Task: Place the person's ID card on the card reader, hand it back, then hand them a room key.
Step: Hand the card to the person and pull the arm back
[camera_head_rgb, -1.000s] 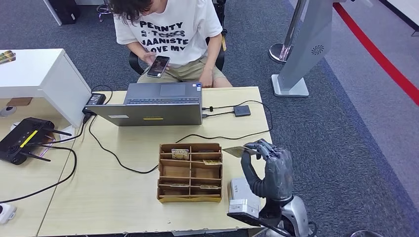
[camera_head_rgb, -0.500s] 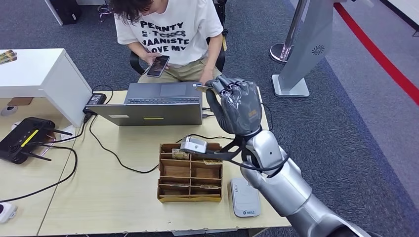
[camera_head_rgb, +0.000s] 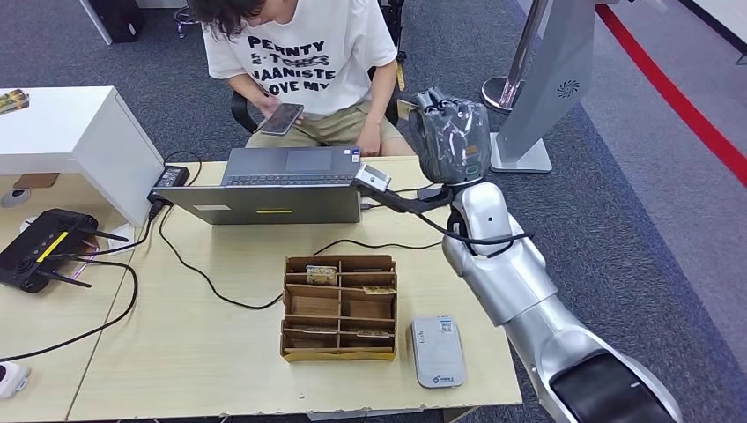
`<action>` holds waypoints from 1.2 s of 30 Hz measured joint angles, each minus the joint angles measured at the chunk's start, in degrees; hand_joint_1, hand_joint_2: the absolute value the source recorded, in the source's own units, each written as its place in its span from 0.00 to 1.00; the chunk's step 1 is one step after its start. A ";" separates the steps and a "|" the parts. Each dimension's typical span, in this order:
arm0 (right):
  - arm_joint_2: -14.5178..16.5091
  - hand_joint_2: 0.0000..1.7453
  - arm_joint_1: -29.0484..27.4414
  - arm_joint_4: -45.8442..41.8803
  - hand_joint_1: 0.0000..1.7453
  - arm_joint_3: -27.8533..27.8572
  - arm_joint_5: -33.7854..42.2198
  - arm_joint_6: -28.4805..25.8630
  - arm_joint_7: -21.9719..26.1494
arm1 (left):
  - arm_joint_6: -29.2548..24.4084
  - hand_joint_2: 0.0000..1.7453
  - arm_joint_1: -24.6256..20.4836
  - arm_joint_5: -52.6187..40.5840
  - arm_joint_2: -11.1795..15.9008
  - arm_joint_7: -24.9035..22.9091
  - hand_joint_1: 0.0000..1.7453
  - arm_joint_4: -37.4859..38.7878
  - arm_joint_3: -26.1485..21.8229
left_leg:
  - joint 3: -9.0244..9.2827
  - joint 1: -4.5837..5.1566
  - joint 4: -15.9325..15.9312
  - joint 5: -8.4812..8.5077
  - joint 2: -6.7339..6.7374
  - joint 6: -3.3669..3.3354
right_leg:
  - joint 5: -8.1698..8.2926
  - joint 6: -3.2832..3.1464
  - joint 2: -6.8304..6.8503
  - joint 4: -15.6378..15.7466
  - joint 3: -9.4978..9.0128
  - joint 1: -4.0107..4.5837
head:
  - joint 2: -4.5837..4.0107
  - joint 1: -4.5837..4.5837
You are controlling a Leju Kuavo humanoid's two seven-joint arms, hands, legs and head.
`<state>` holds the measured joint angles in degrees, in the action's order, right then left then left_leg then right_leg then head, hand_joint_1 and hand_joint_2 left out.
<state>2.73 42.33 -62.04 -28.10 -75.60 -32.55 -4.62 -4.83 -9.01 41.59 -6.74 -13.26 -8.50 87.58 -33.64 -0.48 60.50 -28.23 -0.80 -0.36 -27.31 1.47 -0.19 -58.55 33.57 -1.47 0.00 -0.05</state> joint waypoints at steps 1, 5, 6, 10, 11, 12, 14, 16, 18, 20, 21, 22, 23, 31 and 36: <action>0.05 1.00 0.15 0.76 1.00 0.50 -0.31 -0.17 -0.09 | 0.08 0.00 -0.07 -0.15 -0.01 0.01 0.00 0.00 0.00 | 0.00 0.00 0.00 0.00 0.00 0.00 | 0.00 0.00 0.00 0.00 0.00 0.00 | 0.00 -0.01; 0.34 1.00 0.55 3.37 1.00 2.41 -0.83 -0.75 -0.32 | 0.37 0.00 -0.21 -0.62 -0.04 0.02 0.00 0.00 0.02 | 0.00 0.00 0.00 0.00 0.01 0.00 | 0.00 0.00 0.00 -0.01 0.00 0.00 | 0.00 0.00; 0.37 1.00 0.61 3.86 1.00 2.76 -0.99 -0.76 -0.35 | 0.38 0.00 -0.21 -0.72 -0.04 0.02 0.00 0.00 0.02 | 0.00 0.00 0.00 0.00 0.00 0.00 | 0.00 0.00 0.00 -0.01 0.00 0.00 | 0.00 -0.01; 0.45 1.00 0.76 5.34 1.00 3.82 -1.50 -0.86 -0.52 | 0.46 0.00 -0.22 -1.03 -0.04 0.02 0.00 0.00 0.02 | 0.00 0.00 0.00 0.00 0.00 0.00 | 0.00 0.00 0.00 0.00 0.01 0.00 | 0.00 0.00; 0.47 1.00 0.78 5.63 1.00 4.08 -1.60 -0.93 -0.55 | 0.48 0.00 -0.23 -1.07 -0.04 0.02 0.00 0.00 0.02 | 0.00 0.00 0.00 0.00 0.00 0.00 | 0.00 0.00 0.00 0.00 0.01 0.00 | 0.00 0.00; 0.49 1.00 0.80 5.92 1.00 4.31 -1.70 -1.03 -0.56 | 0.49 0.00 -0.23 -1.11 -0.04 0.02 0.00 0.00 0.02 | 0.00 0.00 0.00 0.00 0.00 0.00 | 0.00 0.00 0.00 0.00 0.01 0.00 | 0.00 0.00; 0.50 1.00 0.82 6.42 1.00 4.66 -1.81 -1.33 -0.54 | 0.50 0.00 -0.23 -1.16 -0.04 0.02 0.00 0.00 0.02 | 0.00 0.00 0.00 0.00 0.00 0.00 | 0.00 0.00 0.00 0.00 0.01 0.00 | 0.00 0.01; 0.50 1.00 0.81 6.80 1.00 4.92 -1.83 -1.67 -0.45 | 0.50 0.00 -0.23 -1.22 -0.04 0.02 0.00 0.00 0.02 | 0.00 0.00 0.00 0.00 0.00 0.00 | 0.00 0.00 -0.01 0.00 0.01 0.00 | 0.00 0.00; 0.50 1.00 0.77 7.11 1.00 5.17 -1.81 -1.85 -0.37 | 0.51 0.00 -0.23 -1.29 -0.04 0.02 0.00 0.00 0.02 | 0.00 0.00 0.00 0.00 0.00 0.00 | 0.00 0.00 -0.01 0.00 0.01 0.00 | 0.00 -0.01; 0.50 1.00 0.67 7.40 1.00 5.41 -1.81 -1.93 -0.29 | 0.53 0.00 -0.23 -1.36 -0.04 0.02 0.00 0.00 0.02 | 0.00 0.00 0.00 0.00 0.00 0.00 | 0.00 0.00 -0.01 0.00 0.02 0.00 | 0.00 0.00; 0.50 1.00 0.61 7.55 1.00 5.51 -1.82 -2.00 -0.24 | 0.55 0.00 -0.23 -1.39 -0.04 0.02 0.00 0.00 0.02 | 0.00 0.00 0.00 0.00 0.01 0.00 | 0.00 0.00 -0.01 0.00 0.02 0.00 | 0.00 0.00; 0.50 1.00 0.58 7.69 1.00 5.59 -1.83 -2.08 -0.20 | 0.56 0.00 -0.23 -1.43 -0.04 0.02 0.00 0.00 0.02 | 0.00 0.00 0.00 0.00 0.01 0.00 | 0.00 0.00 -0.01 0.00 0.02 0.00 | 0.00 0.00; 0.50 1.00 0.55 7.83 1.00 5.65 -1.84 -2.15 -0.17 | 0.57 0.00 -0.23 -1.46 -0.04 0.02 0.00 0.00 0.02 | 0.00 0.00 0.00 0.00 0.01 0.00 | 0.00 0.00 -0.01 0.00 0.02 0.00 | 0.00 0.00; 0.54 1.00 0.37 8.72 1.00 6.04 -2.14 -2.50 -0.09 | 0.66 0.00 -0.25 -1.65 -0.04 -0.02 0.00 0.00 0.07 | 0.00 0.00 0.00 0.00 0.01 0.00 | 0.00 0.00 -0.01 0.00 0.02 0.00 | 0.00 0.01; 0.62 1.00 0.20 8.80 0.82 6.09 -2.39 -2.67 -0.02 | 0.66 0.00 -0.25 -1.66 -0.04 -0.03 0.00 0.00 0.07 | 0.00 0.00 0.00 0.00 0.00 0.00 | 0.00 0.00 -0.01 0.00 0.02 0.00 | 0.00 0.01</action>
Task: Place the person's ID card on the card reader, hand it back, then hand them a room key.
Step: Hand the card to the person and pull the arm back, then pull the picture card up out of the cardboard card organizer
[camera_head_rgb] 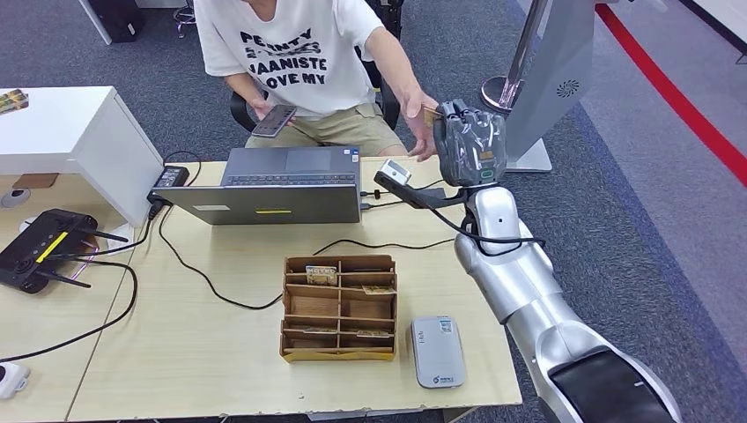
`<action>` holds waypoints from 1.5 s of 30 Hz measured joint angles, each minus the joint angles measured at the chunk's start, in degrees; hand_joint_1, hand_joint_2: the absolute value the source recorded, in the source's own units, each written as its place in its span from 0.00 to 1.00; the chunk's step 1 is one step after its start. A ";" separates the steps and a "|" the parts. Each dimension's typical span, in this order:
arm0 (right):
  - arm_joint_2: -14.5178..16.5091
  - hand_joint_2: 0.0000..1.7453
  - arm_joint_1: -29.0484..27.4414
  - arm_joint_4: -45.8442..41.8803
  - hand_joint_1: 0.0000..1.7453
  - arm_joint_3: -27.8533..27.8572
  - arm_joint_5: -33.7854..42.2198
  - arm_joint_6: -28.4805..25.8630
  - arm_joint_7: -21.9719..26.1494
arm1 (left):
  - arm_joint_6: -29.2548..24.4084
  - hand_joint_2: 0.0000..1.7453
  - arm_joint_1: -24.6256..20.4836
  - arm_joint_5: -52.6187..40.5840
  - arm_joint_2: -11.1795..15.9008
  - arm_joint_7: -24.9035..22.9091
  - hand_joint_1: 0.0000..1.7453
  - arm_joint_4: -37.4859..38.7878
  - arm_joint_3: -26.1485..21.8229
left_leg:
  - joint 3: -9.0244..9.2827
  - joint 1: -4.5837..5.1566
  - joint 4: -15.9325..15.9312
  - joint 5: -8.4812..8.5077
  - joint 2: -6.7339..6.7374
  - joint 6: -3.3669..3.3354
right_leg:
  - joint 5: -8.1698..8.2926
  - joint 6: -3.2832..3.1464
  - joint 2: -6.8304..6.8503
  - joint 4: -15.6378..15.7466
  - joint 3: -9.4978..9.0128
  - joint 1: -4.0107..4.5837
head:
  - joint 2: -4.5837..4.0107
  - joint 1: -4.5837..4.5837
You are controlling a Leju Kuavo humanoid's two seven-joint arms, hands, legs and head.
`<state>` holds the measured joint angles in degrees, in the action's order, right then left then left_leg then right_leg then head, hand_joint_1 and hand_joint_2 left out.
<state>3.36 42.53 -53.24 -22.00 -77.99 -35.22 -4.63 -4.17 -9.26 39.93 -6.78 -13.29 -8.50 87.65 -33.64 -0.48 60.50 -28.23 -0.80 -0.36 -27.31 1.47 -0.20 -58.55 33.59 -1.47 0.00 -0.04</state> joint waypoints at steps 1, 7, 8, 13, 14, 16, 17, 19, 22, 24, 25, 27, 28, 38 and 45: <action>0.01 1.00 -0.01 0.00 0.68 0.01 -0.04 -0.04 0.00 | 0.00 0.00 0.00 0.00 0.00 0.00 0.00 0.00 0.00 | 0.00 0.00 0.00 0.00 0.00 0.00 | 0.00 0.00 0.00 0.00 0.00 0.00 | 0.00 0.00; 0.10 1.00 -0.19 0.44 0.00 0.02 -1.14 -0.04 -0.01 | 0.00 0.00 0.00 0.10 0.00 0.00 0.00 0.00 0.00 | 0.00 0.00 0.00 0.00 0.00 0.00 | 0.00 0.00 0.00 0.00 0.00 0.00 | 0.00 -0.01; 0.15 1.00 -0.23 0.52 0.00 0.02 -1.41 -0.04 -0.03 | 0.00 0.00 0.00 0.14 0.00 -0.01 0.00 0.00 0.00 | 0.00 0.00 0.00 0.00 -0.01 0.00 | 0.00 0.00 0.01 0.00 0.00 0.00 | 0.00 -0.01; 0.26 1.00 -0.38 1.08 0.00 -0.01 -2.66 -0.04 -0.61 | 0.01 0.00 -0.01 0.29 0.00 -0.02 0.00 0.00 0.00 | 0.00 0.00 0.00 0.00 0.00 0.00 | 0.00 0.00 0.00 0.00 0.00 0.00 | 0.00 0.00; 0.27 1.00 -0.42 1.19 0.00 -0.02 -2.78 -0.04 -0.68 | 0.02 0.00 -0.01 0.33 0.00 -0.02 0.00 0.00 0.00 | 0.00 0.00 0.00 0.00 0.00 0.00 | 0.00 0.00 0.00 0.00 0.00 0.00 | 0.00 0.00; 0.32 1.00 -0.52 1.36 0.00 -0.03 -2.92 -0.08 -0.71 | 0.02 0.00 -0.01 0.47 0.00 -0.02 0.00 0.00 0.00 | 0.00 0.00 0.00 0.00 0.00 0.00 | 0.00 0.00 0.00 0.00 0.00 0.00 | 0.00 0.00; 0.35 1.00 -0.59 1.40 0.00 -0.03 -2.87 -0.13 -0.67 | 0.02 0.00 -0.01 0.56 0.00 -0.02 0.00 0.00 0.00 | 0.00 0.00 0.00 0.00 0.00 0.00 | 0.00 0.00 0.00 0.00 0.00 0.00 | 0.00 0.00; 0.47 1.00 -0.78 1.39 0.00 -0.03 -2.50 -0.25 -0.40 | 0.01 0.00 -0.01 0.75 0.00 -0.02 0.00 0.00 0.00 | 0.00 0.00 0.00 0.00 0.00 0.00 | 0.00 0.00 0.00 0.00 0.00 0.00 | 0.00 0.00; 0.79 1.00 -1.33 1.02 0.00 -0.03 -1.40 -0.50 0.45 | -0.02 0.00 -0.01 1.08 0.00 -0.01 0.00 0.00 0.00 | 0.00 0.00 0.00 0.00 0.00 0.00 | 0.00 0.00 0.00 0.00 0.00 0.00 | 0.00 -0.01; 1.08 1.00 -1.96 0.29 0.00 -0.03 -0.33 -0.64 1.13 | -0.05 0.00 -0.01 1.24 0.00 0.00 0.00 0.00 0.00 | 0.00 0.00 0.00 0.00 0.00 0.00 | 0.00 0.00 0.00 -0.01 0.00 0.00 | 0.00 0.00; 1.22 1.00 -2.34 -0.21 0.00 -0.03 0.24 -0.68 1.46 | -0.08 0.00 -0.01 1.33 0.00 0.00 0.00 0.00 0.00 | 0.00 0.00 0.00 0.00 0.00 0.00 | 0.00 0.00 0.00 -0.01 0.00 0.00 | 0.00 0.00; 1.51 1.00 -3.15 -1.36 0.00 -0.03 1.25 -0.71 2.09 | -0.12 0.00 -0.01 1.56 0.00 0.00 0.00 0.00 0.00 | 0.00 0.00 0.00 0.00 0.00 0.00 | 0.00 0.00 0.00 -0.01 0.00 0.00 | 0.00 0.00; 1.64 1.00 -3.56 -1.94 0.00 -0.03 1.70 -0.71 2.29 | -0.14 0.00 0.00 1.67 0.00 0.00 0.00 0.00 0.00 | 0.00 0.00 0.00 0.00 0.00 0.00 | 0.00 0.00 0.00 -0.01 0.00 0.00 | 0.00 0.00; 2.98 1.00 -9.37 -9.69 0.00 -0.10 12.52 -0.48 7.63 | -0.14 0.00 -0.25 3.45 -0.08 -1.02 0.00 0.00 -0.02 | 0.00 0.00 0.00 0.00 0.01 0.00 | 0.00 0.00 0.00 0.00 0.00 0.00 | 0.00 -0.02; 4.52 1.00 -17.83 -22.62 0.00 -2.43 29.87 3.88 13.37 | -0.94 0.00 -0.10 5.80 -0.15 -0.69 0.00 0.00 -0.08 | -0.02 -0.02 -0.01 -0.04 0.01 0.01 | -0.05 -0.01 0.00 0.00 0.02 0.01 | 0.00 -0.01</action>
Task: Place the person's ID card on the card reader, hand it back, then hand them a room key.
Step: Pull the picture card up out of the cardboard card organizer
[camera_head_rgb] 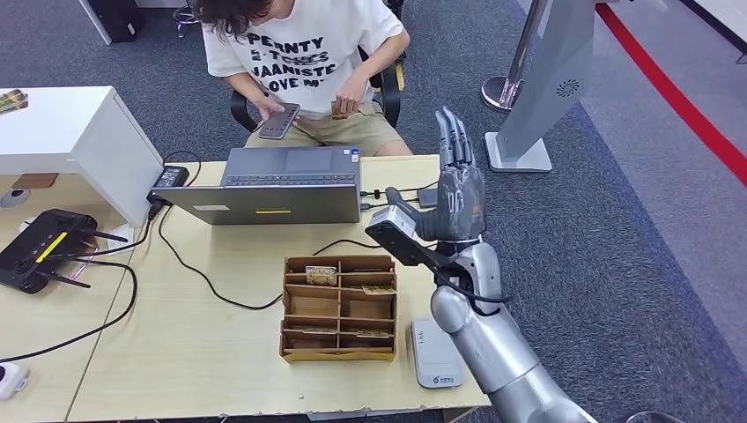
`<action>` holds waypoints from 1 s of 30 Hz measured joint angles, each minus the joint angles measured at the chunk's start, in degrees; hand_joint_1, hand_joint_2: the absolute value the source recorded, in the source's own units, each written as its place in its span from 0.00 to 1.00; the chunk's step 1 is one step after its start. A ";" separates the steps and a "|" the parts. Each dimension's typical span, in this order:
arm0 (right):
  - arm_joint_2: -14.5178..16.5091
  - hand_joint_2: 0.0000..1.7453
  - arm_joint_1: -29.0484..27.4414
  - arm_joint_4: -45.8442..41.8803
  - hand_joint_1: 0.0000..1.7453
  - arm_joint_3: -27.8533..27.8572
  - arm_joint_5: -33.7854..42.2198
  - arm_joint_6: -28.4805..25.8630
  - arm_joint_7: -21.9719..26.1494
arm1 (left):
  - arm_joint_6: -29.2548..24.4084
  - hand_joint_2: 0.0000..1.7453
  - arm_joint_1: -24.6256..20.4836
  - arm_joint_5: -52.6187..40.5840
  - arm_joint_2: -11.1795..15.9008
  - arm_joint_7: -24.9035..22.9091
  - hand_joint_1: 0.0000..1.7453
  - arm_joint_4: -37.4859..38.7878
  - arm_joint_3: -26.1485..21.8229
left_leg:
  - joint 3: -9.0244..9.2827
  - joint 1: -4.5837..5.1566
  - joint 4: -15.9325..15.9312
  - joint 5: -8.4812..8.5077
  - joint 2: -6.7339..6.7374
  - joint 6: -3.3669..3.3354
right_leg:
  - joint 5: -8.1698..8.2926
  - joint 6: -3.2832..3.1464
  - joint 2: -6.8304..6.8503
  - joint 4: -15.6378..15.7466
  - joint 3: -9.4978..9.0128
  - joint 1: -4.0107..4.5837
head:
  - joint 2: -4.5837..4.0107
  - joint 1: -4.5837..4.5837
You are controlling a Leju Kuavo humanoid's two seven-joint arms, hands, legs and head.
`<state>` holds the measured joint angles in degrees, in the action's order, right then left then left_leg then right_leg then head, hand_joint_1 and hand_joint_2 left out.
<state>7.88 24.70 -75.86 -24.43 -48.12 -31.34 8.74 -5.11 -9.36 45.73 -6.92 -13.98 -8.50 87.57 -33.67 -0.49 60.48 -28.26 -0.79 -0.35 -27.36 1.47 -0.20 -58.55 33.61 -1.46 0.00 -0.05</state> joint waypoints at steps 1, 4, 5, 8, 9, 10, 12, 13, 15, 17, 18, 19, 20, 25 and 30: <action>0.05 1.00 -1.36 -2.12 0.00 -0.64 2.29 0.60 0.70 | -0.19 0.00 0.07 0.38 -0.02 0.18 0.00 0.00 -0.04 | -0.01 0.00 0.00 0.00 0.00 0.00 | -0.01 0.00 0.00 0.00 0.00 0.00 | 0.00 0.00; 0.06 1.00 -5.73 -8.30 0.00 -2.86 8.67 1.70 2.83 | -0.74 0.00 0.24 1.56 -0.06 0.67 0.00 0.00 -0.26 | -0.03 0.00 0.00 -0.01 -0.01 -0.01 | -0.03 0.00 0.01 0.01 0.02 0.00 | 0.00 0.00; 0.02 1.00 -7.17 -10.16 0.00 -3.65 10.17 1.86 3.43 | -0.86 0.00 0.26 1.93 -0.07 0.76 0.00 0.00 -0.36 | -0.04 0.00 -0.01 -0.01 0.00 -0.01 | -0.03 0.00 0.01 0.01 0.02 0.00 | 0.00 0.01; -0.25 1.00 -10.69 -14.61 0.00 -5.74 12.42 2.01 4.65 | -1.03 0.00 0.31 2.72 -0.07 0.85 0.00 0.00 -0.60 | -0.05 0.00 -0.01 -0.02 0.01 -0.01 | -0.03 0.00 0.01 0.02 0.03 0.00 | 0.00 0.01; -0.36 1.00 -11.54 -15.66 0.00 -6.26 12.71 2.04 4.86 | -1.05 0.00 0.32 2.86 -0.08 0.86 0.00 0.00 -0.66 | -0.06 0.00 -0.01 -0.02 0.01 -0.01 | -0.03 0.00 0.01 0.02 0.03 0.00 | 0.00 0.00; -0.44 1.00 -12.22 -16.57 0.00 -6.70 12.89 2.07 4.96 | -1.05 0.00 0.33 2.93 -0.08 0.86 0.00 0.00 -0.72 | -0.06 0.00 -0.01 -0.02 0.01 -0.01 | -0.03 0.00 0.01 0.02 0.03 0.00 | 0.00 0.00; -0.57 1.00 -13.18 -17.94 0.00 -7.30 13.07 2.10 5.07 | -1.05 0.00 0.35 3.03 -0.09 0.86 0.00 0.00 -0.86 | -0.05 0.00 -0.01 -0.02 0.02 -0.01 | -0.02 0.00 0.00 0.02 0.03 0.00 | 0.00 -0.01; -0.63 1.00 -13.51 -18.52 0.00 -7.54 13.15 2.10 5.10 | -1.05 0.00 0.36 3.05 -0.09 0.86 0.00 0.00 -0.92 | -0.05 0.00 -0.01 -0.02 0.02 -0.01 | -0.02 0.00 0.00 0.02 0.03 0.00 | 0.00 0.00; -0.73 1.00 -13.93 -19.31 0.00 -7.89 13.23 2.10 5.15 | -1.05 0.00 0.37 3.07 -0.09 0.86 0.00 0.00 -0.97 | -0.05 0.00 0.00 -0.01 0.02 -0.01 | -0.02 0.00 0.00 0.02 0.03 0.00 | 0.00 -0.01; -0.81 1.00 -14.20 -19.83 0.00 -8.06 13.26 2.10 5.17 | -1.05 0.00 0.37 3.09 -0.09 0.86 0.00 0.00 -0.98 | -0.04 0.00 0.00 -0.01 0.02 -0.01 | -0.02 0.00 0.00 0.02 0.03 0.00 | 0.00 0.00; -0.86 1.00 -14.29 -20.04 0.01 -8.12 13.26 2.10 5.19 | -1.06 0.00 0.38 3.10 -0.09 0.86 0.00 0.00 -0.99 | -0.04 0.00 0.00 -0.01 0.02 -0.01 | -0.02 0.00 0.00 0.02 0.03 0.00 | 0.00 0.00; -0.92 1.00 -14.37 -20.21 0.09 -8.17 13.27 2.11 5.20 | -1.06 0.00 0.38 3.12 -0.09 0.86 0.00 0.00 -1.00 | -0.04 0.00 0.00 -0.01 0.02 -0.01 | -0.02 0.00 0.00 0.01 0.03 0.00 | 0.00 0.01; -0.97 1.00 -14.43 -20.35 0.28 -8.25 13.38 2.17 5.25 | -1.07 0.00 0.38 3.16 -0.09 0.86 0.00 0.00 -1.01 | -0.04 0.00 0.00 -0.01 0.02 -0.01 | -0.02 0.00 0.00 0.01 0.03 0.00 | 0.00 0.00; -1.65 1.00 -16.34 -21.20 0.95 -9.40 15.98 3.37 6.08 | -1.55 0.00 0.52 4.12 -0.11 0.91 0.00 0.00 -1.50 | -0.05 0.00 0.00 -0.03 0.01 -0.01 | -0.03 0.00 0.01 0.02 0.03 0.00 | 0.00 0.00; -3.30 1.00 -19.57 -20.68 0.01 -11.54 18.85 4.10 6.73 | -2.11 0.00 0.88 5.17 -0.11 1.28 0.00 0.00 -2.22 | -0.07 0.00 -0.01 -0.06 0.02 0.00 | -0.04 0.00 0.00 0.03 0.04 0.00 | 0.00 -0.01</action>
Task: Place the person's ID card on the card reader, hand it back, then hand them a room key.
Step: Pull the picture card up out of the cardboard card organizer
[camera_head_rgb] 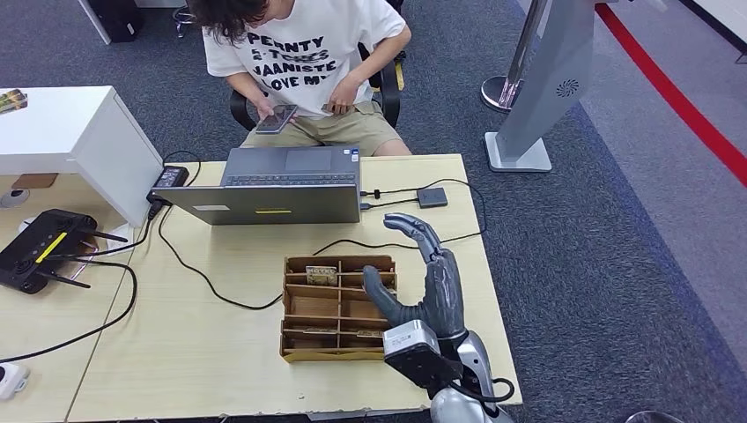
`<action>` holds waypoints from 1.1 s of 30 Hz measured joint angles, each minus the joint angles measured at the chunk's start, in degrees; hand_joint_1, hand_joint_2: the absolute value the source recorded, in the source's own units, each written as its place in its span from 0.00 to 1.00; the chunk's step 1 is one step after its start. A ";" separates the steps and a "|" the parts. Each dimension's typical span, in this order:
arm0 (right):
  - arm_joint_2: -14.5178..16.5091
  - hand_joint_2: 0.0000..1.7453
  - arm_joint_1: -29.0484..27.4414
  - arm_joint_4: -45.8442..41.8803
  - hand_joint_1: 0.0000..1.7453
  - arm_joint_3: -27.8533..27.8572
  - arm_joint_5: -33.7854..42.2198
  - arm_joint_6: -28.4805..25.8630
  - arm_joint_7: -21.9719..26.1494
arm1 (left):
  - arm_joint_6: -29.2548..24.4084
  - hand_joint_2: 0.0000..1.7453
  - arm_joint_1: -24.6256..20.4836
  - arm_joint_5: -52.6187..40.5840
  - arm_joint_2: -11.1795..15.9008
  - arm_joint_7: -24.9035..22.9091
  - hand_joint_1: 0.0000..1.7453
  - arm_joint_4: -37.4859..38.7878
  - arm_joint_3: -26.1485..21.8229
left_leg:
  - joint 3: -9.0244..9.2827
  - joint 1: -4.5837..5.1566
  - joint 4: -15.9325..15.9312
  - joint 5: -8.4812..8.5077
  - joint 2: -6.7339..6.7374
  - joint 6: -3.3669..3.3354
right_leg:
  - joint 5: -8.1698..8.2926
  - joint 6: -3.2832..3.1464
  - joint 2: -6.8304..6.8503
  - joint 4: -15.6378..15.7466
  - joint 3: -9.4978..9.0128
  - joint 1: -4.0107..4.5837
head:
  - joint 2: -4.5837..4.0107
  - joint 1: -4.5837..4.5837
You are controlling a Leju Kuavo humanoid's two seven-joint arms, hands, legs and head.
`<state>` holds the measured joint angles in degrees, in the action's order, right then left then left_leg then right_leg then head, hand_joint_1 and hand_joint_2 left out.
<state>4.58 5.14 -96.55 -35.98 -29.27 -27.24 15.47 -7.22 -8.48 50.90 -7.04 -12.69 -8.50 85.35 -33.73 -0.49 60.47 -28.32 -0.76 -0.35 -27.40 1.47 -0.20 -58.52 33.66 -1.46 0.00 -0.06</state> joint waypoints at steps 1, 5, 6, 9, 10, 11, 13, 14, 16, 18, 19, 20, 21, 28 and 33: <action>-0.33 1.00 -0.33 0.32 0.00 -0.40 0.34 0.08 0.13 | -0.07 0.00 0.05 0.13 0.00 0.01 0.00 0.00 -0.09 | 0.00 0.00 0.00 0.00 0.00 0.00 | 0.00 0.00 0.00 0.00 0.00 0.00 | 0.00 0.00; -1.42 1.00 -0.73 1.36 0.00 -1.80 1.19 0.49 0.29 | -0.30 0.00 0.15 0.37 0.02 0.02 0.00 0.00 -0.23 | 0.01 0.00 0.00 0.00 0.01 0.00 | 0.01 0.00 0.00 0.00 -0.01 0.00 | 0.00 0.01; -1.63 1.00 -0.74 1.55 0.00 -2.09 1.27 0.60 0.26 | -0.39 0.00 0.19 0.38 0.02 0.01 0.00 0.00 -0.25 | 0.01 0.00 0.00 0.01 0.01 0.00 | 0.01 0.00 0.00 0.00 -0.01 0.00 | 0.00 0.01; -2.15 1.00 -0.72 1.94 0.06 -2.81 1.40 0.73 0.08 | -0.61 0.00 0.30 0.44 0.02 0.01 0.00 0.00 -0.26 | 0.02 0.00 0.00 0.01 0.01 0.00 | 0.01 0.00 0.00 0.00 -0.01 0.00 | 0.00 0.01; -2.32 1.00 -0.69 2.01 0.24 -3.06 1.31 0.72 -0.05 | -0.65 0.00 0.32 0.48 0.02 0.02 0.00 0.00 -0.26 | 0.02 0.00 0.00 0.01 0.01 0.00 | 0.01 0.00 0.00 0.00 -0.01 0.00 | 0.00 0.01; -2.49 1.00 -0.66 2.09 0.45 -3.31 1.11 0.68 -0.20 | -0.67 0.00 0.33 0.51 0.02 0.02 0.00 0.00 -0.26 | 0.02 0.00 0.00 0.01 0.01 0.00 | 0.01 0.00 0.00 0.00 -0.01 0.00 | 0.00 0.01; -2.85 1.00 -0.59 2.25 0.83 -3.74 0.23 0.50 -0.53 | -0.68 0.00 0.34 0.57 0.02 0.02 0.00 0.00 -0.26 | 0.01 0.00 0.00 0.01 0.01 0.00 | 0.01 0.00 0.00 -0.01 -0.01 0.00 | 0.00 0.01; -3.01 1.00 -0.55 2.30 0.88 -3.91 -0.52 0.31 -0.72 | -0.69 0.00 0.35 0.59 0.02 0.02 0.00 0.00 -0.26 | 0.01 0.00 0.00 0.01 0.01 0.00 | 0.01 0.00 0.00 0.00 -0.01 0.00 | 0.00 0.01; -3.28 1.00 -0.46 2.38 0.91 -4.28 -3.02 -0.39 -1.30 | -0.68 0.00 0.35 0.63 0.02 0.01 0.00 0.00 -0.26 | 0.01 0.00 0.00 0.01 0.01 0.00 | 0.01 0.00 0.00 0.00 0.00 0.00 | 0.00 0.01; -3.54 1.00 -0.36 2.57 0.91 -4.69 -6.23 -1.31 -2.04 | -0.67 0.00 0.36 0.68 0.02 0.00 0.00 0.00 -0.26 | 0.01 0.00 0.00 0.01 0.01 0.00 | 0.01 0.00 0.00 0.00 0.00 0.00 | 0.00 0.00; -3.66 1.00 -0.31 2.66 0.91 -4.87 -7.53 -1.67 -2.36 | -0.67 0.00 0.36 0.69 0.02 0.00 0.00 0.00 -0.26 | 0.01 0.00 0.00 0.01 0.01 0.00 | 0.01 0.00 0.00 0.00 0.00 0.00 | 0.00 0.00; -3.76 1.00 -0.28 2.73 0.91 -4.99 -8.45 -1.90 -2.59 | -0.67 0.00 0.36 0.71 0.02 0.00 0.00 0.00 -0.26 | 0.01 0.00 0.00 0.01 0.01 0.00 | 0.01 0.00 0.00 0.00 -0.01 0.00 | 0.00 0.00; -3.87 1.00 -0.24 2.79 0.91 -5.09 -8.95 -2.02 -2.74 | -0.67 0.00 0.36 0.72 0.02 -0.01 0.00 0.00 -0.26 | 0.01 0.00 0.00 0.01 0.01 0.00 | 0.01 0.00 0.00 0.00 -0.01 0.00 | 0.00 0.01; -4.59 1.00 0.09 3.28 0.92 -5.95 -15.36 -3.55 -5.58 | -0.55 0.00 0.36 0.90 0.04 -0.10 0.00 0.00 -0.26 | 0.01 0.00 0.00 0.01 0.01 0.00 | 0.01 0.00 0.00 0.00 -0.01 0.00 | 0.00 0.00; -5.39 1.00 0.86 4.45 0.51 -6.94 -21.51 -4.65 -8.62 | -0.43 0.00 0.36 1.06 0.06 -0.48 0.00 0.00 -0.26 | 0.01 0.00 0.00 0.01 0.01 0.00 | 0.01 0.00 0.00 0.00 -0.01 0.00 | 0.00 0.01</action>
<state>-0.81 6.00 -92.10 -42.92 -50.78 -31.89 6.85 -7.64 -8.12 51.96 -6.98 -13.17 -8.50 85.09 -33.72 -0.49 60.48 -28.31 -0.75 -0.35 -27.39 1.47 -0.20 -58.52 33.65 -1.46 0.00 -0.05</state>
